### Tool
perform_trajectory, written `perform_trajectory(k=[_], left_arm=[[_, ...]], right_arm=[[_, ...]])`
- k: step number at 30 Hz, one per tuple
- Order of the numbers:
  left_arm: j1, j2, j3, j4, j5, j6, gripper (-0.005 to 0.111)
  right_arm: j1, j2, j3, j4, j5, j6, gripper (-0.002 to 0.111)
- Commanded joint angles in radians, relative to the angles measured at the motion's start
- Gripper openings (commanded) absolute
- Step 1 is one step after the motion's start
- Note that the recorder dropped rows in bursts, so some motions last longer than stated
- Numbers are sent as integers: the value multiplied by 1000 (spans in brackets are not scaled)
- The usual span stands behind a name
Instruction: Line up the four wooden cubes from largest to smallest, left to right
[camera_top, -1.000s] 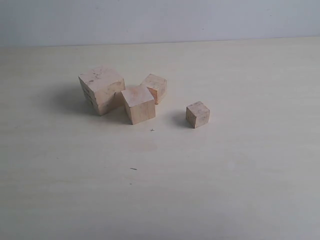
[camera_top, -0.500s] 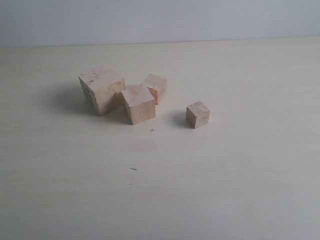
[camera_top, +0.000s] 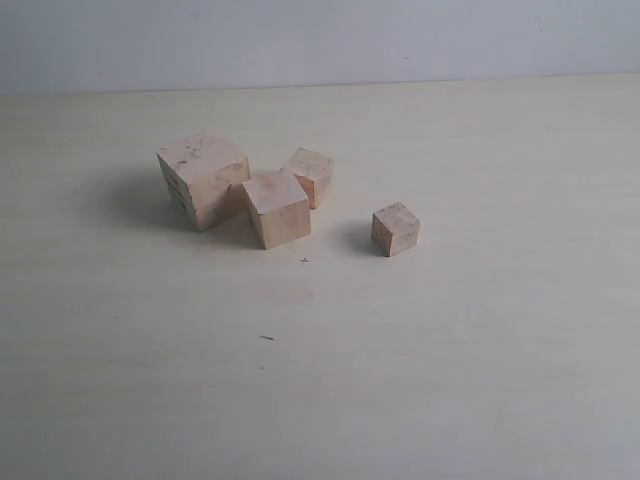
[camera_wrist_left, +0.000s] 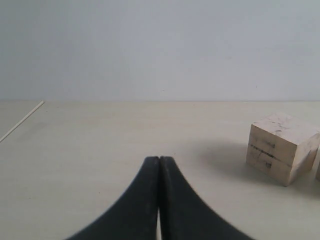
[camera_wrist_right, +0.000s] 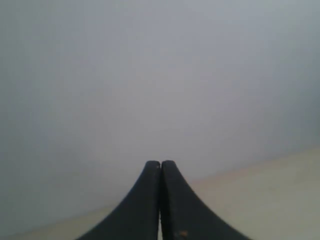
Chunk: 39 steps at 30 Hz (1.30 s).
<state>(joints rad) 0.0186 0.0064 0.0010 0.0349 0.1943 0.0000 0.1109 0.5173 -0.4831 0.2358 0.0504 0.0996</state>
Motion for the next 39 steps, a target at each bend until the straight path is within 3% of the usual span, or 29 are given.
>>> perform_trajectory(k=[1, 8, 12, 15, 22, 29, 39], left_arm=[[3, -6, -1, 3, -3, 0, 0], [3, -6, -1, 3, -3, 0, 0], [3, -6, -1, 3, -3, 0, 0], [3, -6, -1, 3, -3, 0, 0], [3, -6, -1, 3, -3, 0, 0], [3, -6, -1, 3, -3, 0, 0], [3, -6, -1, 3, -3, 0, 0]], right_arm=[[11, 284, -153, 7, 203, -43, 0], [273, 706, -309, 303, 242, -388, 0], [425, 936, -415, 339, 233, -440, 2], [520, 1096, -510, 330, 235, -442, 16], [706, 1387, -814, 228, 358, -529, 69], [762, 1566, -1062, 40, 391, -519, 105], [742, 1868, -1411, -38, 418, -404, 105]])
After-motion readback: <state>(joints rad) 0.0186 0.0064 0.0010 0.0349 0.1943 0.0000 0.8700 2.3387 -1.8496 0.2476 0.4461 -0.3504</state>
